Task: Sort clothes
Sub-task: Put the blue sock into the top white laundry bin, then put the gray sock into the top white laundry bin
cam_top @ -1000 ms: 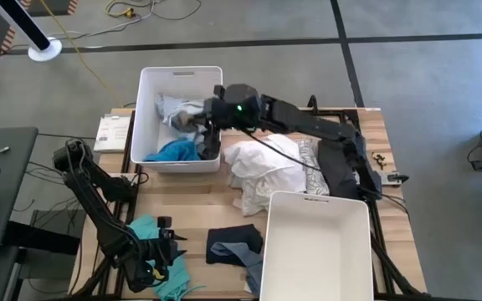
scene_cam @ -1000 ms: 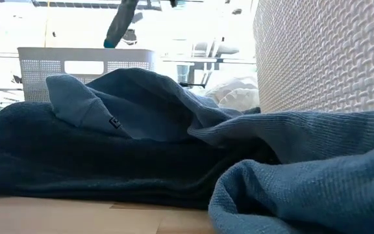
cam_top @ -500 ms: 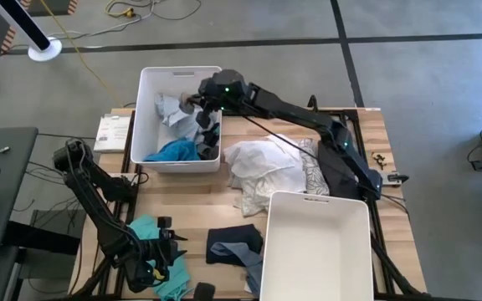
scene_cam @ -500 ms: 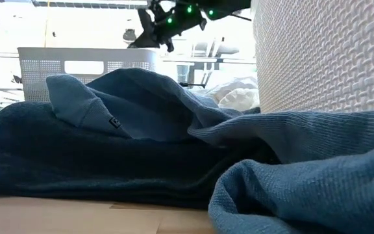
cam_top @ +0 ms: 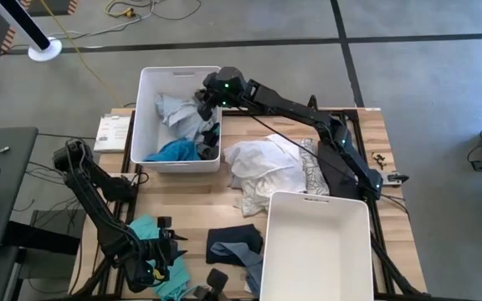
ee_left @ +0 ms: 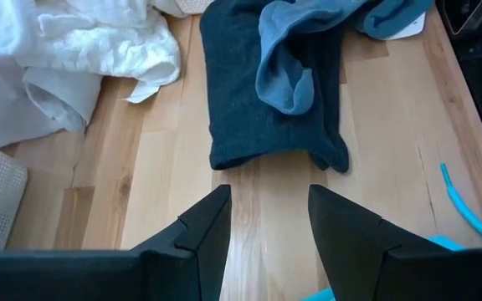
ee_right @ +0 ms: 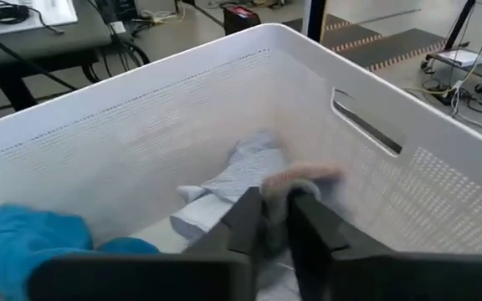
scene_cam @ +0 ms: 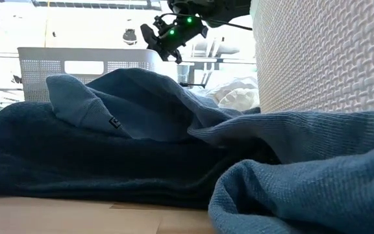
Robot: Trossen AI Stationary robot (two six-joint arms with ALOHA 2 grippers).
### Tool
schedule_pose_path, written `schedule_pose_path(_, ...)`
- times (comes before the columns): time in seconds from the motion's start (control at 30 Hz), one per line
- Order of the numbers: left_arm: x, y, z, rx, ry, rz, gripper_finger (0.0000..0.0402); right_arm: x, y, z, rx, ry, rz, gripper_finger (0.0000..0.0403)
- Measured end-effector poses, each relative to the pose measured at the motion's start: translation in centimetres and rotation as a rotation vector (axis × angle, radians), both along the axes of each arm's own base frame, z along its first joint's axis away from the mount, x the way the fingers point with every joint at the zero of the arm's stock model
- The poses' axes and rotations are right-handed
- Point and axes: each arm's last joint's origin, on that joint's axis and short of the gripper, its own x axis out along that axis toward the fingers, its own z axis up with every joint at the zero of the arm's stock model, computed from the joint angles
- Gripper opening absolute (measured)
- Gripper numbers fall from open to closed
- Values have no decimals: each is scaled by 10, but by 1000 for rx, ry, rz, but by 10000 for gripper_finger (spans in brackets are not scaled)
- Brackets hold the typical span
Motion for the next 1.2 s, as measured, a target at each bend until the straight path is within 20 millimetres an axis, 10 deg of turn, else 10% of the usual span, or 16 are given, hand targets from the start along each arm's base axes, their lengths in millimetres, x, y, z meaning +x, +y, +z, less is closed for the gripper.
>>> schedule_pose_path(0.33, 0, 0, 0, -12, -2, 9, 156, 0, 9, 1, 36, 18, -7, 252)
schedule_pose_path(0.57, 0, 0, 0, -14, -2, 8, 156, -9, 27, 24, 72, -3, 41, 276)
schedule_pose_path(1.2, 1, -2, 1, 0, -7, -23, 156, -62, 196, 83, 118, 275, 504, 276)
